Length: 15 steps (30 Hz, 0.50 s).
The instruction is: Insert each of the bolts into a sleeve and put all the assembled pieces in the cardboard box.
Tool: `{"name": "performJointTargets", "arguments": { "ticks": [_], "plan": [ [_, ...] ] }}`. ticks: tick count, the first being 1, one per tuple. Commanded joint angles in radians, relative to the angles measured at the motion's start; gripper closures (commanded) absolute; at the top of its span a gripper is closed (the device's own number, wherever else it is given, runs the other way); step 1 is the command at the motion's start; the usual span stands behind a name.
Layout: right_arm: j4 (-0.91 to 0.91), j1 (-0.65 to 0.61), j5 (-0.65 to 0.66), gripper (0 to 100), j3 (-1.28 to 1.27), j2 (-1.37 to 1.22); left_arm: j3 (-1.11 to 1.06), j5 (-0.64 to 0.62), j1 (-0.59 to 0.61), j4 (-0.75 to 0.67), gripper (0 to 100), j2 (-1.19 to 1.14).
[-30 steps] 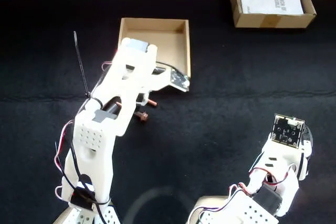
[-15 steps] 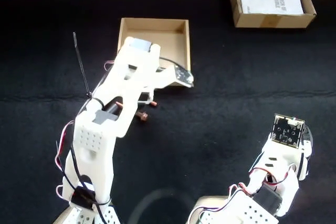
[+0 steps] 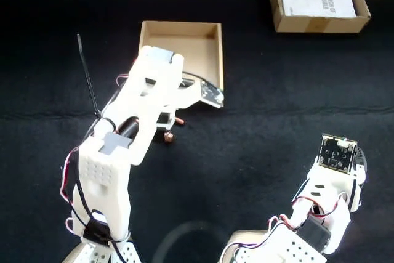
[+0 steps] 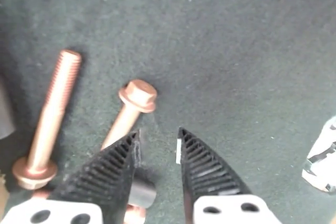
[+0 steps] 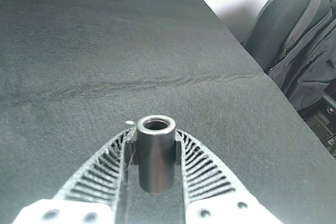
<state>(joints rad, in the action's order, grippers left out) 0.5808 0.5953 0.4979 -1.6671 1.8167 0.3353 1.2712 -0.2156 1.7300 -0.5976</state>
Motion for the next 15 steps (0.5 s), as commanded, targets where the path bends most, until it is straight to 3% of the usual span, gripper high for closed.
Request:
{"name": "performJointTargets", "arguments": {
  "ticks": [1,8,15],
  "plan": [
    [-0.027,-0.008,0.011,99.1,-0.058,0.012,0.004,0.009,0.012,-0.037,88,0.058],
    [-0.028,-0.01,0.011,99.1,-0.058,0.012,0.004,0.009,0.01,-0.041,88,0.054],
    [-0.031,-0.019,0.012,99.1,-0.058,0.012,0.101,0.048,0.016,-0.04,88,-0.094]
  ]
}}
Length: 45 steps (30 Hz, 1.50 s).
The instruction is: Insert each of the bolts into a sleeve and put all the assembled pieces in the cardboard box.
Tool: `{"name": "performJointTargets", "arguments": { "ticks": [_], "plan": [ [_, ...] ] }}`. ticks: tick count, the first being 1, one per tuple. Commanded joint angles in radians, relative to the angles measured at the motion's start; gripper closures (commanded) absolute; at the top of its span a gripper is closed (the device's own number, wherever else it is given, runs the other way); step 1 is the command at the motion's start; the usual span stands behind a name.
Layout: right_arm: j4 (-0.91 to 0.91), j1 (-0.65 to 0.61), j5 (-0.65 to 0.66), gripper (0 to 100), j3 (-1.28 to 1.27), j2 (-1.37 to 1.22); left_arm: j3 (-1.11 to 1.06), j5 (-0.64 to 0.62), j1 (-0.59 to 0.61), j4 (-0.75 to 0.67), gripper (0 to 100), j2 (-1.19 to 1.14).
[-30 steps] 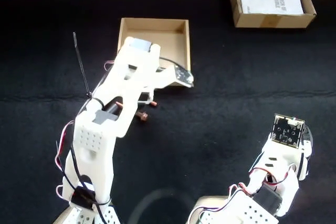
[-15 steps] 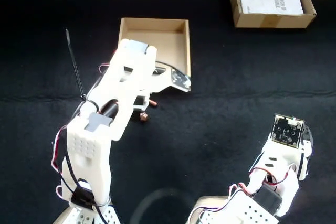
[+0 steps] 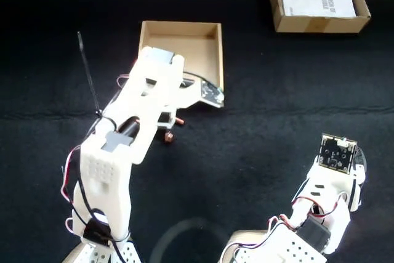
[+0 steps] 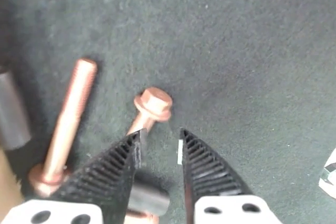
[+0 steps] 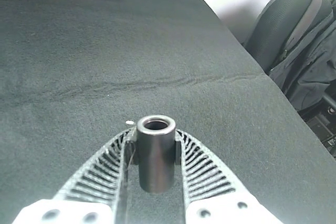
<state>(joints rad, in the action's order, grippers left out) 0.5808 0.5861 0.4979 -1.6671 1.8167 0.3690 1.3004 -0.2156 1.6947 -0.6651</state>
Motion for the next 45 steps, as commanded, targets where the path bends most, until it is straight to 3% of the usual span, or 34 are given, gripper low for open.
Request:
{"name": "performJointTargets", "arguments": {
  "ticks": [1,11,14,21,29,33,38,45],
  "plan": [
    [-0.031,-0.01,0.012,99.1,-0.058,0.012,0.09,0.018,0.016,0.0,88,-0.051],
    [-0.033,-0.012,0.012,99.1,-0.058,0.018,0.225,0.023,0.01,0.017,89,-0.188],
    [-0.036,-0.012,0.012,99.1,-0.058,0.018,0.228,0.023,0.008,0.015,99,-0.2],
    [-0.09,-0.03,-0.02,99.1,-0.059,0.016,0.229,-0.012,0.015,0.031,99,-0.191],
    [-0.087,-0.163,-0.08,99.1,-0.081,0.016,0.321,-0.327,0.01,0.052,99,0.021],
    [-0.085,-0.255,-0.232,99.1,-0.073,0.016,0.317,-0.493,0.001,0.052,99,0.193],
    [-0.015,-0.435,-0.422,99.1,-0.008,0.016,0.315,-0.804,-0.012,0.061,99,0.427],
    [0.059,-0.76,-0.588,99.1,0.11,0.016,0.2,-1.091,-0.079,0.055,99,0.745]
  ]
}}
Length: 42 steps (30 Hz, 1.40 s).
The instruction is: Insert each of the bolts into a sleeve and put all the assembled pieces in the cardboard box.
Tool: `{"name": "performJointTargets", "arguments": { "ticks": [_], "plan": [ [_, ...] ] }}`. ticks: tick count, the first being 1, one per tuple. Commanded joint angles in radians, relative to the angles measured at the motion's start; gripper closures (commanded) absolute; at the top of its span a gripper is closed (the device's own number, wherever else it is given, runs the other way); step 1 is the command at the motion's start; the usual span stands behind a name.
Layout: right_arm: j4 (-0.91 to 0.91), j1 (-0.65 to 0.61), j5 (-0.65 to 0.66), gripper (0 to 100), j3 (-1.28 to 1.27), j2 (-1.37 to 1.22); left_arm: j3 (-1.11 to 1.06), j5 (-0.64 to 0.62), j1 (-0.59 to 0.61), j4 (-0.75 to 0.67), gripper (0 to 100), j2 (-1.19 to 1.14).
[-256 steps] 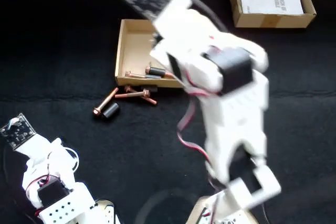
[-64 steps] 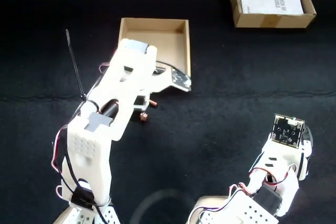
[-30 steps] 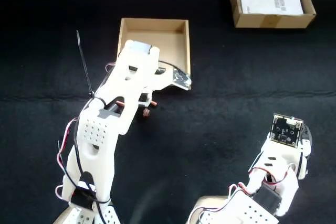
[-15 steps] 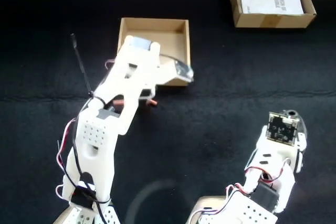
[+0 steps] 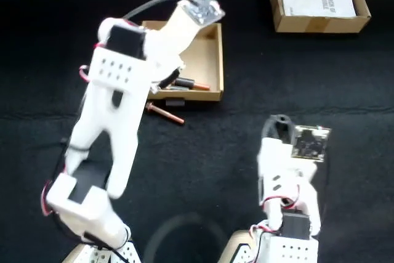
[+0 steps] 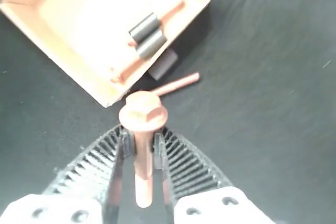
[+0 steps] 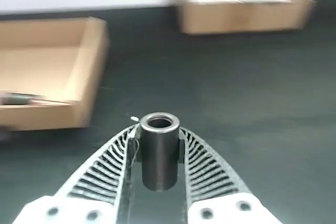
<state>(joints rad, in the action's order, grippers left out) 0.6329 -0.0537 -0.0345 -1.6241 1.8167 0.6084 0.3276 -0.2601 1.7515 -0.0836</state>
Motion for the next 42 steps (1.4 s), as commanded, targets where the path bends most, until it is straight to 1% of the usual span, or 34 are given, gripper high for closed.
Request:
{"name": "performJointTargets", "arguments": {
  "ticks": [1,4,7,10,13,15,17,20,23,25,28,31,33,37,38,42],
  "plan": [
    [0.007,-0.159,-0.069,99.1,0.071,0.016,-0.07,-0.17,-0.05,-0.003,99,0.217],
    [0.008,-0.257,-0.078,99.1,0.073,0.016,-0.183,-0.267,-0.097,-0.003,99,0.394],
    [0.053,-0.331,-0.078,99.1,0.076,0.016,-0.323,-0.301,-0.148,-0.012,99,0.587],
    [0.142,-0.415,-0.071,99.1,0.085,0.016,-0.495,-0.319,-0.2,-0.097,99,0.766],
    [0.216,-0.484,-0.071,99.1,0.094,0.016,-0.72,-0.334,-0.211,-0.224,99,0.935],
    [0.217,-0.499,-0.071,99.1,0.094,0.016,-0.905,-0.333,-0.206,-0.353,99,1.036],
    [0.213,-0.501,-0.069,99.1,0.096,0.016,-1.096,-0.333,-0.208,-0.512,99,1.133],
    [0.194,-0.501,-0.069,99.1,0.09,0.016,-1.357,-0.334,-0.214,-0.804,99,1.256],
    [0.156,-0.498,-0.069,99.1,0.087,0.016,-1.58,-0.334,-0.231,-1.088,99,1.326],
    [0.128,-0.498,-0.069,99.1,0.085,0.016,-1.678,-0.334,-0.251,-1.231,99,1.325],
    [0.087,-0.498,-0.071,99.1,0.084,0.016,-1.741,-0.334,-0.268,-1.353,99,1.285],
    [0.054,-0.498,-0.074,99.1,0.084,0.016,-1.727,-0.336,-0.265,-1.416,99,1.205],
    [0.042,-0.498,-0.074,99.1,0.082,0.016,-1.695,-0.382,-0.259,-1.455,99,1.145],
    [-0.008,-0.498,-0.074,99.1,0.041,0.016,-1.58,-0.559,-0.249,-1.461,99,1.059],
    [-0.019,-0.498,-0.072,99.1,0.03,0.016,-1.558,-0.582,-0.249,-1.456,99,1.047],
    [-0.035,-0.498,-0.072,99.1,0.012,0.016,-1.515,-0.591,-0.26,-1.41,99,1.04]
  ]
}}
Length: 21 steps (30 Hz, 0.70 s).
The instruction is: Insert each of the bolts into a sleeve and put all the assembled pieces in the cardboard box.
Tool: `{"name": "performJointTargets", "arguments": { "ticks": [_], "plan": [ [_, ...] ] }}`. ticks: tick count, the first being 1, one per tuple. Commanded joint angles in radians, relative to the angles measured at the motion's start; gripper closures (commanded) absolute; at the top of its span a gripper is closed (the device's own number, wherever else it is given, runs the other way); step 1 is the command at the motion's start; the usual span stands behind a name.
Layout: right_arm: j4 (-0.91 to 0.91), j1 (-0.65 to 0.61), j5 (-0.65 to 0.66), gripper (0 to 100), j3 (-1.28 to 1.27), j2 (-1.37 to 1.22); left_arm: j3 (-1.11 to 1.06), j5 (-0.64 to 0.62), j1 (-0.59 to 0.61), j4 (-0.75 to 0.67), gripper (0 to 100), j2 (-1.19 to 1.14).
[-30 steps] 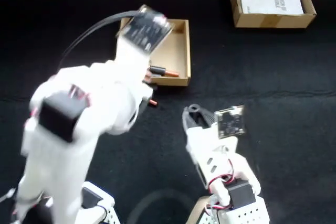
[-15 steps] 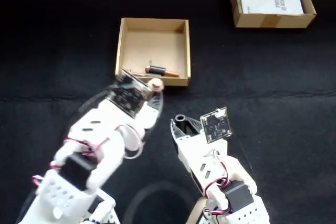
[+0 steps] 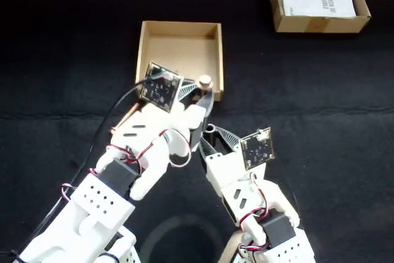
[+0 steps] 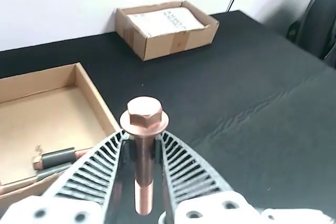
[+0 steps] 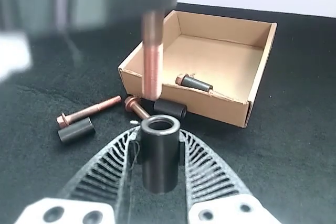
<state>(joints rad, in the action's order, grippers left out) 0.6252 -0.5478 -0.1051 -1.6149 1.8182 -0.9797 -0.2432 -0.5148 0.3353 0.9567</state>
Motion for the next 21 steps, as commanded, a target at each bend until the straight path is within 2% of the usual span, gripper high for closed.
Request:
{"name": "performJointTargets", "arguments": {
  "ticks": [1,6,13,21],
  "plan": [
    [-0.027,-0.004,-0.002,99.1,-0.001,0.015,0.077,-0.02,-0.007,0.009,99,-0.001],
    [-0.03,-0.004,0.0,99.1,-0.001,0.015,0.114,-0.029,-0.015,0.06,99,-0.001],
    [-0.05,0.021,0.0,99.1,-0.002,0.015,0.101,-0.127,-0.039,0.095,99,-0.001],
    [-0.065,0.036,0.0,99.1,-0.001,0.015,0.099,-0.127,-0.039,0.098,99,-0.001]
  ]
}}
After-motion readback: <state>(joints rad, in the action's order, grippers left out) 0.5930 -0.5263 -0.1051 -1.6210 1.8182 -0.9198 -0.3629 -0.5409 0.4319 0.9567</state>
